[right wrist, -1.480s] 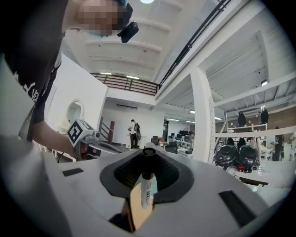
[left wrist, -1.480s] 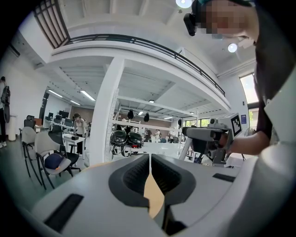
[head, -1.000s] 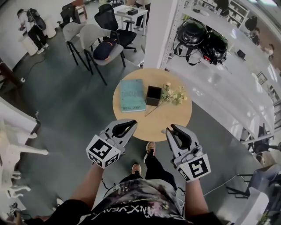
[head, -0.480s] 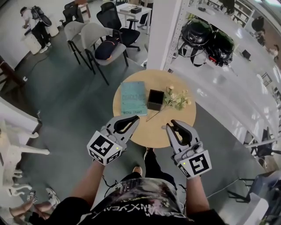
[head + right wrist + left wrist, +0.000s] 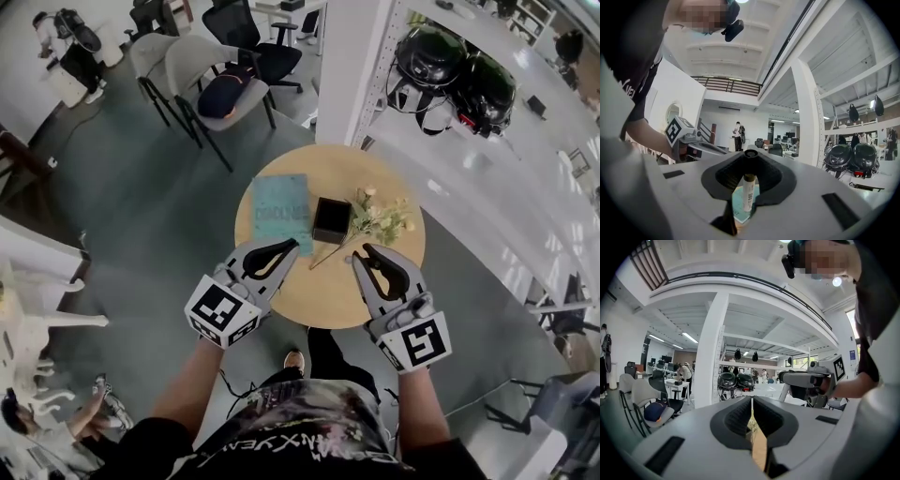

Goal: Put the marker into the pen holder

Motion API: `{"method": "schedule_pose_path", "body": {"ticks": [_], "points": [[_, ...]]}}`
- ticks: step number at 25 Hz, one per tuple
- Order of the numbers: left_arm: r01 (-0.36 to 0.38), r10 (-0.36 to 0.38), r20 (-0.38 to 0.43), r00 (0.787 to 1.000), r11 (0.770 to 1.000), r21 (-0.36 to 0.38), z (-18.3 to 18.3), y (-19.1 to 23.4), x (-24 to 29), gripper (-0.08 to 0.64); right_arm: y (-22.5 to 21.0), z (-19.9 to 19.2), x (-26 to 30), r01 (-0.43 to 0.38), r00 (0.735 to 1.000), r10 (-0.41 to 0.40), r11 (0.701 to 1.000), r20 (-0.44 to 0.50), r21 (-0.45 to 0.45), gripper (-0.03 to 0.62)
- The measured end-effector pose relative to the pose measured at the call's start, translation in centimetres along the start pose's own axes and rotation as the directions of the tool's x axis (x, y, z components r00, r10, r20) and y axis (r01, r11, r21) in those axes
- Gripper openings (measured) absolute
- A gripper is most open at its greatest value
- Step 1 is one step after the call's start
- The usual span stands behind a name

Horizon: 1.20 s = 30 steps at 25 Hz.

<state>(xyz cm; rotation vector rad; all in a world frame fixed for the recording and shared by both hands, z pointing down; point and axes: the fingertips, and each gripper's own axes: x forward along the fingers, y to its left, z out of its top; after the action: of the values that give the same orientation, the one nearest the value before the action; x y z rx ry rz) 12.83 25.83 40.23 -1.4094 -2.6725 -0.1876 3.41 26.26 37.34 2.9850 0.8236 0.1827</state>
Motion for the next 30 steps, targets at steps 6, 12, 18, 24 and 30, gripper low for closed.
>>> {"method": "schedule_pose_path", "body": {"ticks": [6,12,18,24,30], "points": [[0.008,-0.008,-0.008,1.000,1.000,-0.002,-0.3,2.3,3.7,0.031,-3.4,-0.7,2.9,0.005,1.000,-0.004,1.000,-0.010,0.025,0.066],[0.004,-0.004,-0.008,1.000,1.000,0.004,-1.0,4.2,6.7,0.031,-5.5,-1.8,5.8,0.000,1.000,0.000,1.000,-0.013,0.005,0.066],[0.010,-0.010,-0.004,1.000,1.000,0.007,-2.0,5.2,9.2,0.031,-6.5,-4.0,7.7,-0.028,0.999,0.030,0.999,-0.032,0.047,0.066],[0.026,-0.025,-0.038,0.999,1.000,0.013,-3.7,5.8,10.8,0.031,-7.5,-5.6,9.2,-0.029,0.999,0.031,0.997,-0.041,0.065,0.066],[0.020,-0.020,-0.045,0.999,1.000,-0.007,-5.3,6.6,11.9,0.031,-8.1,-7.9,10.2,-0.035,0.997,0.041,0.995,-0.066,0.094,0.066]]}}
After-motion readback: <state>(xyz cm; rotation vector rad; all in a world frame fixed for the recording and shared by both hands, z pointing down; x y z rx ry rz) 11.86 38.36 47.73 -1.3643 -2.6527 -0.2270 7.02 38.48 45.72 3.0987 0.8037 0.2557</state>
